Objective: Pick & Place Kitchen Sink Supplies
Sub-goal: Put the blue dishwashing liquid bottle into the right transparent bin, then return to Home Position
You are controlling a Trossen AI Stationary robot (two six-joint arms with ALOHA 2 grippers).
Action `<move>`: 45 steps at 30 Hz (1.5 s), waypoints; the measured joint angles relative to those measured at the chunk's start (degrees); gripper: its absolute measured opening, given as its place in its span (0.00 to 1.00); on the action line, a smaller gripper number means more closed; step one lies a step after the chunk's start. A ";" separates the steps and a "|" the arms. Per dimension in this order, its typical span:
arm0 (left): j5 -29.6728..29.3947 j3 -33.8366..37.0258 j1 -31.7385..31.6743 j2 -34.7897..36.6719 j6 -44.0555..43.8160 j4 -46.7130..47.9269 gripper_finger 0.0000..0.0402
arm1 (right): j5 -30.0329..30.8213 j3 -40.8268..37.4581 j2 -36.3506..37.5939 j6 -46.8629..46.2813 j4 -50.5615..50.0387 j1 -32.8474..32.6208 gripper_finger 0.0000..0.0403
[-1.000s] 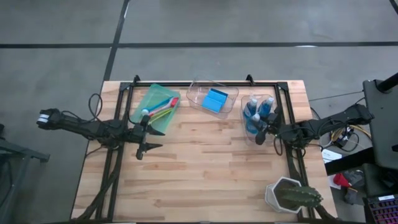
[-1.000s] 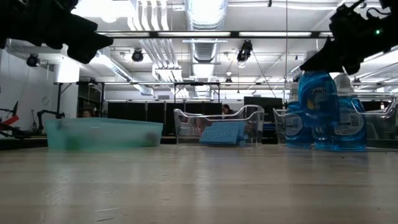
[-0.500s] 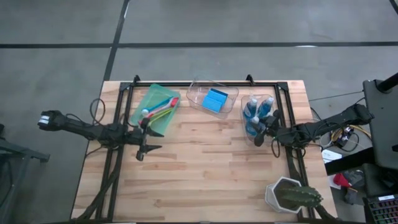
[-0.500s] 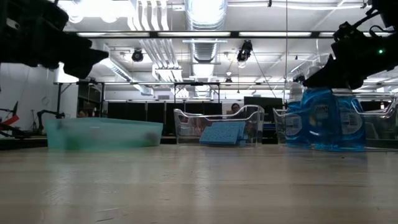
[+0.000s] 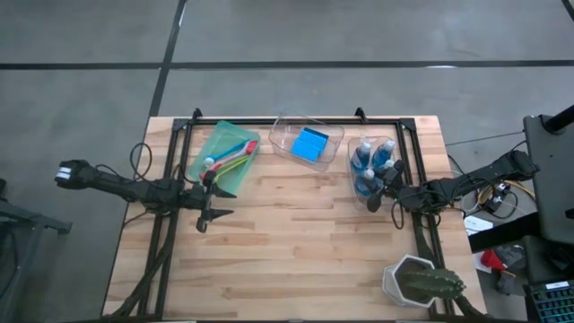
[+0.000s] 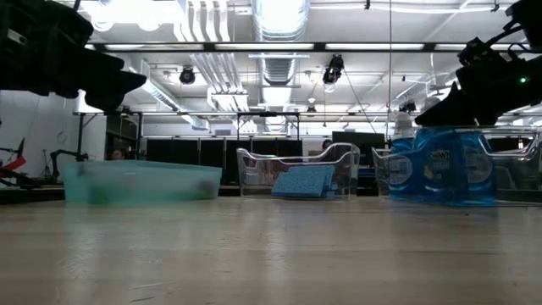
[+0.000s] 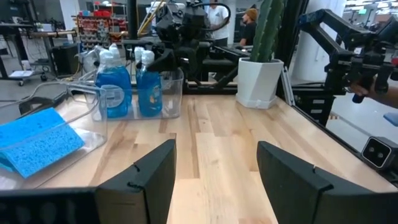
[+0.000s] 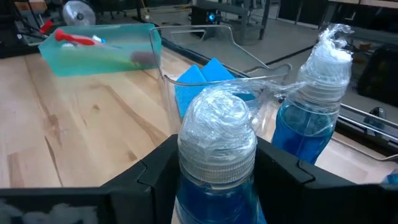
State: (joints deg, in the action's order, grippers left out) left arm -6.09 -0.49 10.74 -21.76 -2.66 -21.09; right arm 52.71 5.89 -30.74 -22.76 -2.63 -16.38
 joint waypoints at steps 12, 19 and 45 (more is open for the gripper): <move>-0.02 0.04 0.00 0.00 -1.58 0.74 0.54 | -1.46 2.29 -0.02 5.59 -1.08 0.02 0.55; -0.09 0.06 0.01 0.00 -1.86 1.65 0.54 | -2.38 5.20 -0.07 8.20 -1.07 0.02 0.60; -1.53 0.13 0.02 0.00 -1.51 -0.63 0.54 | -30.08 13.34 1.49 20.46 6.34 0.00 0.25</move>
State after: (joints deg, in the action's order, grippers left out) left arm -7.62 -0.36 10.76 -21.76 -4.17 -21.72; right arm 22.63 19.23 -29.25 -2.30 3.71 -16.38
